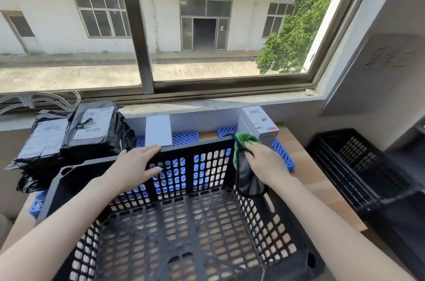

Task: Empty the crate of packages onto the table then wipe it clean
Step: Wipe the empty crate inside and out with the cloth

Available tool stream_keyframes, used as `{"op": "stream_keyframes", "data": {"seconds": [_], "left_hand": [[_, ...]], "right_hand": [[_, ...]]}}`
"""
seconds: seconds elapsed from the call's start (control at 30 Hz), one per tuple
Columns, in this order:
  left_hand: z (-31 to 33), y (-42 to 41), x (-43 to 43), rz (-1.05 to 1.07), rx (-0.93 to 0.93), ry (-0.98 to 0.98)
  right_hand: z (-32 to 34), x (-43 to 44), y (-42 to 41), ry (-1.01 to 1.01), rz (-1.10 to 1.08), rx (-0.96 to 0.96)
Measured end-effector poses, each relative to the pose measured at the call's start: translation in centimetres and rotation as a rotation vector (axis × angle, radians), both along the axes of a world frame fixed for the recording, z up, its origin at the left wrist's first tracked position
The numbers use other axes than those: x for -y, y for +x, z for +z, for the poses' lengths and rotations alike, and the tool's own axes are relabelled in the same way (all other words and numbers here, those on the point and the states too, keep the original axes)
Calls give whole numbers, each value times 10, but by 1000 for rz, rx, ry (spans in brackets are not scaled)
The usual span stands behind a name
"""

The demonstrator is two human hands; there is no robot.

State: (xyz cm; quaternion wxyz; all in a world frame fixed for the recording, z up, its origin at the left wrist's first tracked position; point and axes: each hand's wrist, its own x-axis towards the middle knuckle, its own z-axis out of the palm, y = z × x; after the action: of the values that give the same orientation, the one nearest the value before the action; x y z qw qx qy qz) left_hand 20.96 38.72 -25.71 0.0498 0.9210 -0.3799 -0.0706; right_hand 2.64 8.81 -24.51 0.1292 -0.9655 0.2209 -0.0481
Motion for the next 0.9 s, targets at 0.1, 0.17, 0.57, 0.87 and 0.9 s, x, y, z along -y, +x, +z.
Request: {"op": "stream_keyframes", "data": {"seconds": [0.1,0.17,0.57,0.87,0.9], "left_hand": [[-1,-1,-1,2,3,-3],[-1,-2,-1,0,-1,-3],[-4,-6,-6,-65,57,29],[-11,-6,-5,-103,112,16],[-12,-6,-6,-107,116,17]], "right_hand": [[3,-8,-24,29,-2,9],[3,-14,-43,33,-5,15],[-8,-36,-115,-23,-2,-13],[4,-40,-69,-79,-32,-63],[5,-39,-61,-80,-37,-68]]}}
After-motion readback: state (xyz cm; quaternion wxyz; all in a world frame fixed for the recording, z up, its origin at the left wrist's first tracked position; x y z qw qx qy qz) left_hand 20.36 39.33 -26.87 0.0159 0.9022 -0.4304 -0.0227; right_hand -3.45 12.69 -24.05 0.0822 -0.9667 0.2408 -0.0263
